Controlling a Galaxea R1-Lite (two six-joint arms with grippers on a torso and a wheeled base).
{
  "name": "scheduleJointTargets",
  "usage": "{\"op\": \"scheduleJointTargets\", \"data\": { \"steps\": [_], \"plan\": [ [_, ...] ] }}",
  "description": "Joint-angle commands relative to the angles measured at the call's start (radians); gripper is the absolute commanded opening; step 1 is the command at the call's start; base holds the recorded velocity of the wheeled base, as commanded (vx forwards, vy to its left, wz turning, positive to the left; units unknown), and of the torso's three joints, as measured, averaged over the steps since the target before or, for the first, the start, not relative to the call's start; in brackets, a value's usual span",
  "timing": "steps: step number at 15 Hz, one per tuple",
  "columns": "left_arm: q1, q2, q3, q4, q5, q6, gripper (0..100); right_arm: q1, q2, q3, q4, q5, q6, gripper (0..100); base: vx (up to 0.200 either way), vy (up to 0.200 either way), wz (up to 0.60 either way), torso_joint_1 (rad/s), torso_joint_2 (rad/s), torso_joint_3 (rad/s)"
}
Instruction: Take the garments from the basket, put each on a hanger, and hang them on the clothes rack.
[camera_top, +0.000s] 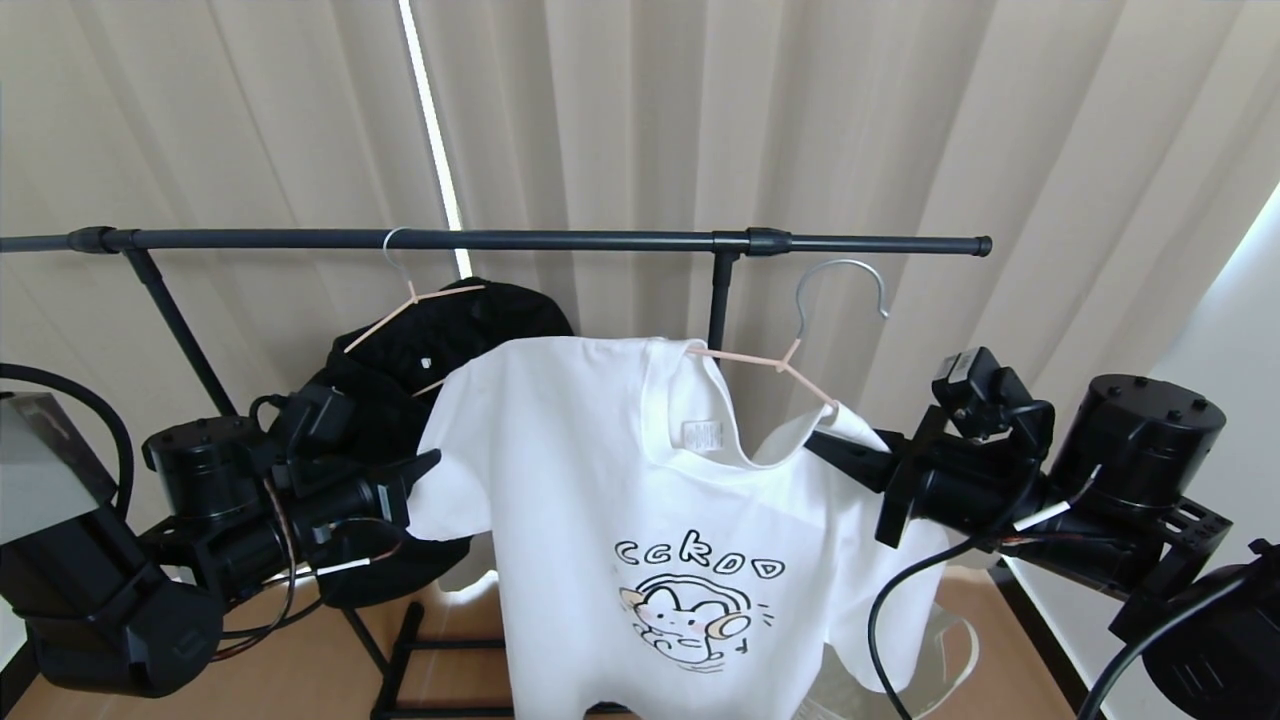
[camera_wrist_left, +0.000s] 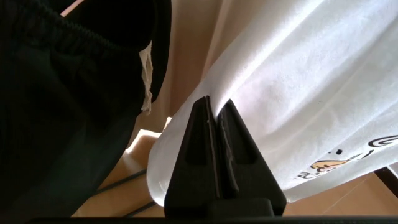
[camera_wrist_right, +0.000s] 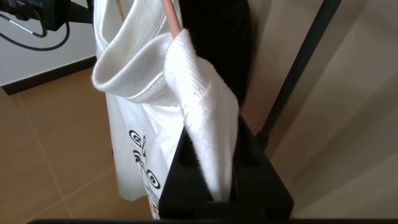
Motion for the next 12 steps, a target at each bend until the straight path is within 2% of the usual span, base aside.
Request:
{"op": "scheduleJointTargets", "data": {
  "steps": [1,8,9,12],
  "plan": [
    [0.002,0.005,-0.001,-0.002,0.0,0.0,0,-0.002,-0.002,-0.002,0.0,0.0,0.001,0,0.0,0.0,0.0,0.0,0.0,0.0],
    [-0.001,0.028,0.019,-0.081,-0.005,-0.002,0,-0.003,0.002,-0.004,0.0,0.0,-0.001,0,0.0,0.0,0.0,0.0,0.0,0.0],
    [-0.001,0.029,0.022,-0.09,-0.005,-0.002,100,-0.003,0.002,-0.004,0.0,0.0,-0.001,0,0.0,0.0,0.0,0.0,0.0,0.0],
    [-0.003,0.032,0.042,-0.129,-0.006,0.0,100,-0.003,0.015,-0.004,0.0,0.0,-0.001,0,0.0,0.0,0.0,0.0,0.0,0.0]
  ]
}}
